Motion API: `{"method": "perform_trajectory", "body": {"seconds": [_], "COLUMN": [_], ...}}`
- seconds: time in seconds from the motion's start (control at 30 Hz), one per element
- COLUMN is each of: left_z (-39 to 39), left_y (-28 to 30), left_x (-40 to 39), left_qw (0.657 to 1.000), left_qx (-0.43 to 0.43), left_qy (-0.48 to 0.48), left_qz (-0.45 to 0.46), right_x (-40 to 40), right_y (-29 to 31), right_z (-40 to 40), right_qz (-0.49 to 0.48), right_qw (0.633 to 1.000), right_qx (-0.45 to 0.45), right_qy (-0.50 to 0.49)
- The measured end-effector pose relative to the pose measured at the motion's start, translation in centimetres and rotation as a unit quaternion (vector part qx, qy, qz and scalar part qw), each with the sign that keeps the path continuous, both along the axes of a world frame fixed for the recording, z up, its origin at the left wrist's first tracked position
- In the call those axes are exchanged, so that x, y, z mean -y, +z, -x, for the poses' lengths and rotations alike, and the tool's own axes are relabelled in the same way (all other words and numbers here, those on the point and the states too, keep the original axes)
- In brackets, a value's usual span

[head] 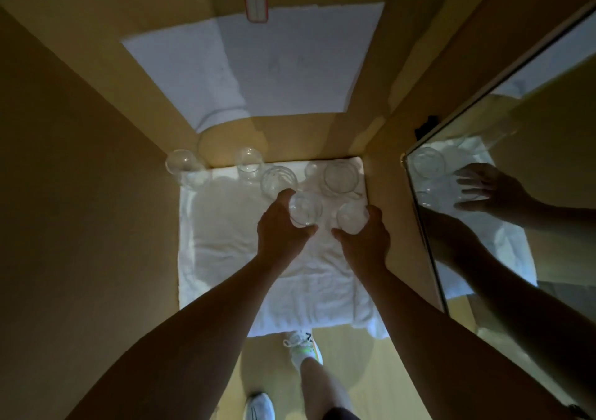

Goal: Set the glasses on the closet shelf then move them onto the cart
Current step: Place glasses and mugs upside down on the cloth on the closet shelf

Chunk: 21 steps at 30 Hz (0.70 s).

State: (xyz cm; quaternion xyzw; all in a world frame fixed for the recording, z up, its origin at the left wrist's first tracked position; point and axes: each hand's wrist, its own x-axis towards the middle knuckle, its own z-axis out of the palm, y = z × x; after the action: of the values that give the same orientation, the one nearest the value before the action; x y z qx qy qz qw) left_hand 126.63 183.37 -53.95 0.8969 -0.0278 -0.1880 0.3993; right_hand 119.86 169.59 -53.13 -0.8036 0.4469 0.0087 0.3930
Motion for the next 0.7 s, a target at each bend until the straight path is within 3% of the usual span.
{"method": "perform_trajectory", "body": {"seconds": [0.4, 0.7], "left_z": [2.6, 5.7], "left_y": [14.7, 30.3], "left_x": [-6.0, -9.0], "left_qw": [0.987, 0.965], "left_qx": [0.155, 0.223], "left_qy": [0.041, 0.093], "left_qz": [0.033, 0.103], "right_x": [-4.9, -6.6], "right_y": [12.0, 28.2], "right_z": [1.8, 4.5], "right_qz": [-0.003, 0.054], "right_qw": [0.987, 0.961], "right_qx": [0.154, 0.251], "right_qy": [0.054, 0.105]}}
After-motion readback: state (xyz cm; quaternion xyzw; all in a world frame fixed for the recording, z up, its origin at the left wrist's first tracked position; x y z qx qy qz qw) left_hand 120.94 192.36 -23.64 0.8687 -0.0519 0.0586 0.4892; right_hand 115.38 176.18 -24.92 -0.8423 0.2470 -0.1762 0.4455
